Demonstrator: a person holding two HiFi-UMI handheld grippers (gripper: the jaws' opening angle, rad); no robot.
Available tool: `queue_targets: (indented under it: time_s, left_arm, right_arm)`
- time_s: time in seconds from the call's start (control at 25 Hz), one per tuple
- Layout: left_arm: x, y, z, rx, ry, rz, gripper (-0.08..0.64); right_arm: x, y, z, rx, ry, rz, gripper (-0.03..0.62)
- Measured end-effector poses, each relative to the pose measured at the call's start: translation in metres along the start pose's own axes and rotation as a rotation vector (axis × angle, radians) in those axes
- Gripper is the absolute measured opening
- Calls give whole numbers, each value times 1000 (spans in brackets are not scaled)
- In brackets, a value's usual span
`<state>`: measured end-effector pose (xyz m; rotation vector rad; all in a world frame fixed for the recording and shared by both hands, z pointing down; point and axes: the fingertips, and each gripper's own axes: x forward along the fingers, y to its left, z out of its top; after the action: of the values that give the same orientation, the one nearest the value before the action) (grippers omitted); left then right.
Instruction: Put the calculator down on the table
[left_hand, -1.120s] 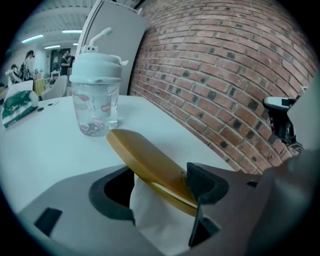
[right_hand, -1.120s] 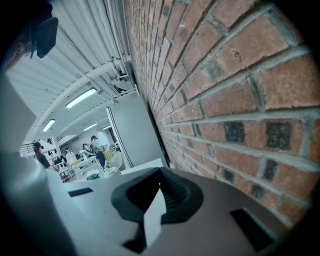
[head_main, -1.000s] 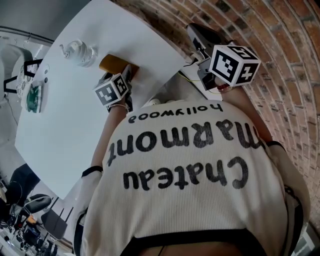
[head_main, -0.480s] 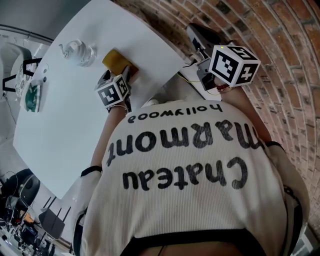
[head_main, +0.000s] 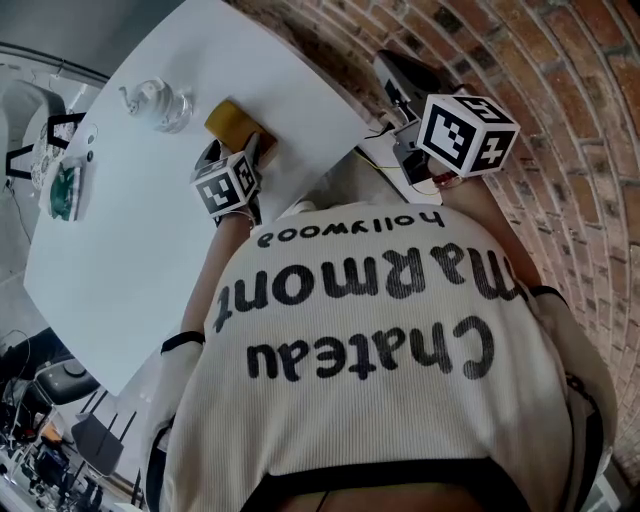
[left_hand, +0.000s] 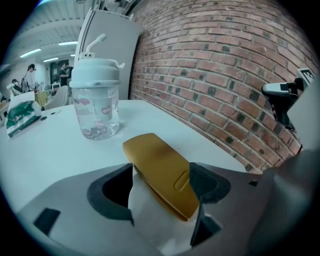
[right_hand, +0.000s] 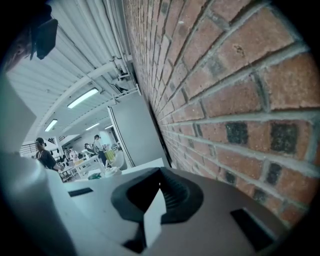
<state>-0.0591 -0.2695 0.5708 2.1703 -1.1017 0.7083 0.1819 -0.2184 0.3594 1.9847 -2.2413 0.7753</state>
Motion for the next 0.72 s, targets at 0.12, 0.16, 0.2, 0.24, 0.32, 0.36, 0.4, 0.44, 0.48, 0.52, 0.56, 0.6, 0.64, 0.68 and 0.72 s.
queue_targets:
  time_s: [0.12, 0.16, 0.2, 0.24, 0.32, 0.36, 0.4, 0.44, 0.48, 0.52, 0.56, 0.6, 0.64, 0.68, 0.72]
  left_arm:
    - [-8, 5, 5, -16, -18, 36, 354]
    - [-7, 9, 2, -27, -27, 49, 354]
    - [-8, 12, 1, -45, -39, 59, 354]
    - [-10, 14, 0, -64, -50, 65, 342]
    - [-16, 15, -5, -95, -54, 71, 281]
    - [-20, 15, -8, -106, -53, 75, 278]
    - [-24, 16, -11, -116, -58, 85, 278]
    - [-28, 17, -13, -126, -67, 99, 278]
    - [-32, 18, -15, -138, -78, 112, 278]
    - [-36, 18, -18, -150, -90, 126, 278]
    - [-42, 18, -20, -160, -102, 144, 278]
    - [-48, 18, -23, -168, -115, 163, 276]
    - [-54, 16, -27, -177, -131, 177, 272]
    - [-60, 14, -30, -193, -152, 184, 262]
    - [-67, 11, -35, -219, -176, 185, 255]
  right_arm:
    - [1, 0, 0, -3, 8, 12, 3]
    - [1, 1, 0, -4, 12, 19, 3]
    - [1, 1, 0, -5, 14, 26, 3]
    - [1, 1, -1, -5, 17, 33, 3]
    - [0, 3, -2, -5, 23, 46, 3]
    - [-1, 4, -2, -6, 26, 56, 3]
    - [-1, 6, -3, -8, 30, 68, 3]
    - [0, 8, -3, -12, 34, 84, 3]
    - [0, 10, -4, -18, 39, 102, 3]
    - [0, 11, -5, -23, 44, 119, 3]
    - [-2, 12, -8, -26, 50, 135, 3]
    - [-3, 13, -12, -27, 57, 148, 3]
    - [-5, 13, -16, -27, 65, 163, 3]
    - [-6, 14, -22, -27, 74, 180, 3]
    - [-5, 16, -28, -28, 84, 200, 3]
